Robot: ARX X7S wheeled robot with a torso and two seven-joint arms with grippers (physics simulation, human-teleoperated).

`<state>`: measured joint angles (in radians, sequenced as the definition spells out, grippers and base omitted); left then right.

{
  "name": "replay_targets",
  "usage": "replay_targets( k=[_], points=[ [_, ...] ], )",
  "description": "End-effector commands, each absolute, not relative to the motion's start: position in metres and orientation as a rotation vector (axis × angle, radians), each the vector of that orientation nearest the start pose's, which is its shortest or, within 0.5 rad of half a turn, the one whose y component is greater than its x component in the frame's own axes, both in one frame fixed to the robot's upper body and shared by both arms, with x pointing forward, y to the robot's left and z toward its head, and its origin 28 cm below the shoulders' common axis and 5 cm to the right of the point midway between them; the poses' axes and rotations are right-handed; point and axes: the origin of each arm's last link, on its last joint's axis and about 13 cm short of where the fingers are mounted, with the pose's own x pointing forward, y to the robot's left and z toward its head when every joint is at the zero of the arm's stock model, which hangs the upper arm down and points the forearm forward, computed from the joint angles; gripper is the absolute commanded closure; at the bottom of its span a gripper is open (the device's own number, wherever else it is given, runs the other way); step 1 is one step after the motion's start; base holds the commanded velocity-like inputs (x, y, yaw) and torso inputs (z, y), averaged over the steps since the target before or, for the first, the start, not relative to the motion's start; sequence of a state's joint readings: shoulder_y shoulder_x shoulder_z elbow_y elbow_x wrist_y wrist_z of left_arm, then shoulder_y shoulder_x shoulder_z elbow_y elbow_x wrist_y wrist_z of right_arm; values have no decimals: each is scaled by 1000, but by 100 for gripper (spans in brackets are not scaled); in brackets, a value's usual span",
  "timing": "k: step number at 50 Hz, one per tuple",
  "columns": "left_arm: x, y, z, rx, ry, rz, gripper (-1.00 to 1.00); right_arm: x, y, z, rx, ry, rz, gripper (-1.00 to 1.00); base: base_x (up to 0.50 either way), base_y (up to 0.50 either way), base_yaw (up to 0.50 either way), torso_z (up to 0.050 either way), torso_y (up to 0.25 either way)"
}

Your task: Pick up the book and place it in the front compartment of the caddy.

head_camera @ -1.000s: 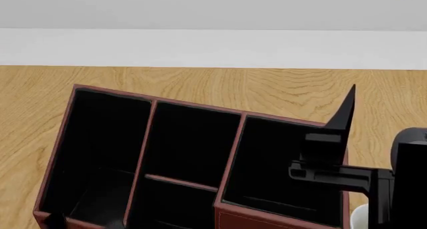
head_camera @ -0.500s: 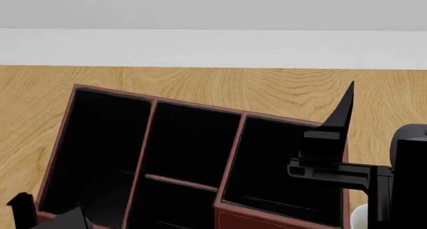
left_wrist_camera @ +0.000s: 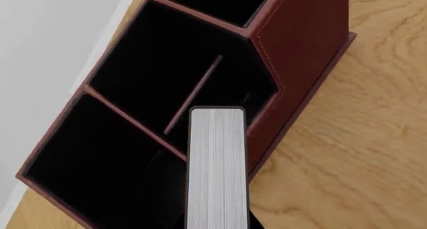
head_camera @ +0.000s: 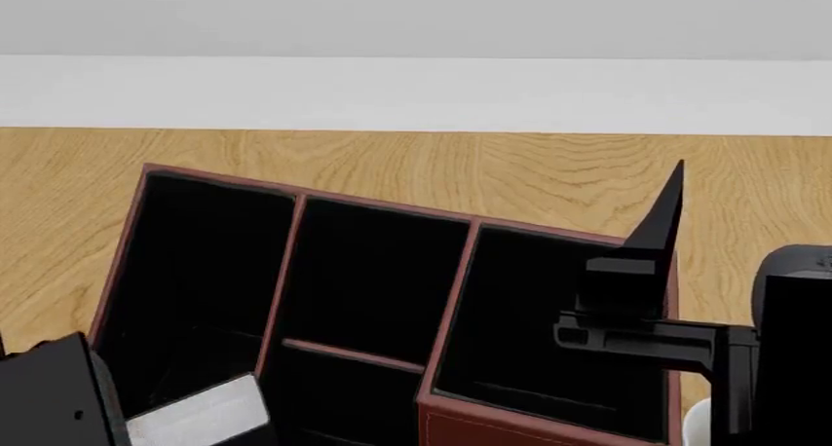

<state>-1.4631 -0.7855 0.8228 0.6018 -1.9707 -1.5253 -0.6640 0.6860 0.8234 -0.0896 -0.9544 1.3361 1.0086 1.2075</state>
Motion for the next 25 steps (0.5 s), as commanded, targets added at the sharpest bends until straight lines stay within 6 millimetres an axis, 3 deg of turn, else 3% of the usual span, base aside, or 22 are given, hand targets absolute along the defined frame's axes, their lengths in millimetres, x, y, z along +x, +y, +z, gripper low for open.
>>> replay_targets(
  k=[1,25],
  points=[
    [199,240,307,899,379,-687,100,172,-130,246,-210,-246,-226,-100,0,0,0,0,0],
    [236,241,346,1026,193,-757,100,173,-131,244,-209,-238,-233,-100,0,0,0,0,1]
  ],
)
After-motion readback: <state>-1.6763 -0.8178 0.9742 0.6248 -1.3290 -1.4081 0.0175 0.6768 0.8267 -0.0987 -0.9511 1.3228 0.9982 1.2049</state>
